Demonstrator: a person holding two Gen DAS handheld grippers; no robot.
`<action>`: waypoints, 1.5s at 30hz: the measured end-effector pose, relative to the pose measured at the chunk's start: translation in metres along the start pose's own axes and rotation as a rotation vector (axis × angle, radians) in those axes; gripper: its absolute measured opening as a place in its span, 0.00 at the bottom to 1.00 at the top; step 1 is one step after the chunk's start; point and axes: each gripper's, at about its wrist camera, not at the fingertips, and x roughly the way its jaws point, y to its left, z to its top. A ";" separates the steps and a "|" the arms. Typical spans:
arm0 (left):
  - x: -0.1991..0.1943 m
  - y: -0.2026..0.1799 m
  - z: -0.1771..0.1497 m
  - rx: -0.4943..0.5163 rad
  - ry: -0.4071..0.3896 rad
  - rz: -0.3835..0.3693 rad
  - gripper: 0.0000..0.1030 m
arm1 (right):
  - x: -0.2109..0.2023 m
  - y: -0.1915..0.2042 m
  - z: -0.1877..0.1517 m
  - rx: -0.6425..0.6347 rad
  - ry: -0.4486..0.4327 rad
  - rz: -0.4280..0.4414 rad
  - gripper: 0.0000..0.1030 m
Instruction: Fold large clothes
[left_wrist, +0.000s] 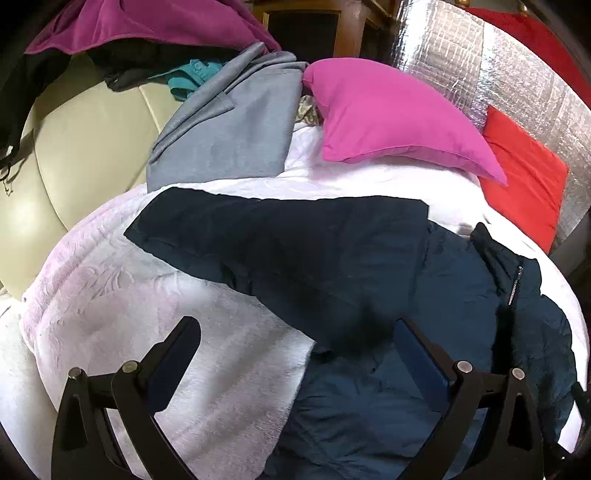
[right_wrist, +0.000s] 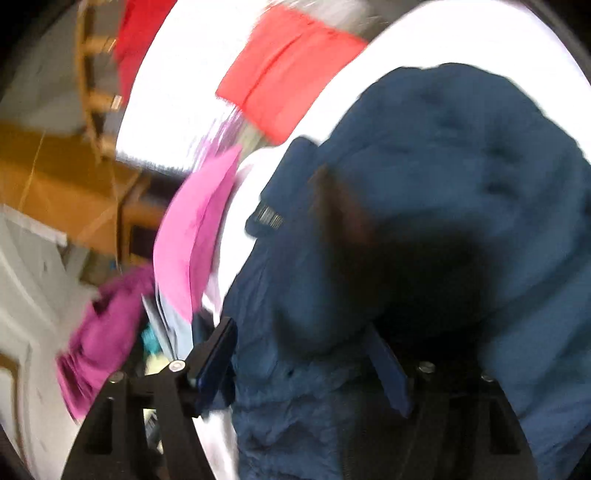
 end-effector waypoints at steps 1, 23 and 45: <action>-0.002 -0.002 0.000 0.010 -0.006 0.003 1.00 | 0.003 -0.009 0.007 0.055 -0.001 0.017 0.73; -0.004 -0.017 0.003 0.101 -0.056 0.047 1.00 | 0.058 0.091 -0.004 -0.223 0.144 0.076 0.33; -0.008 -0.032 -0.003 0.145 -0.062 -0.087 1.00 | 0.013 0.072 -0.009 -0.150 0.161 0.174 0.64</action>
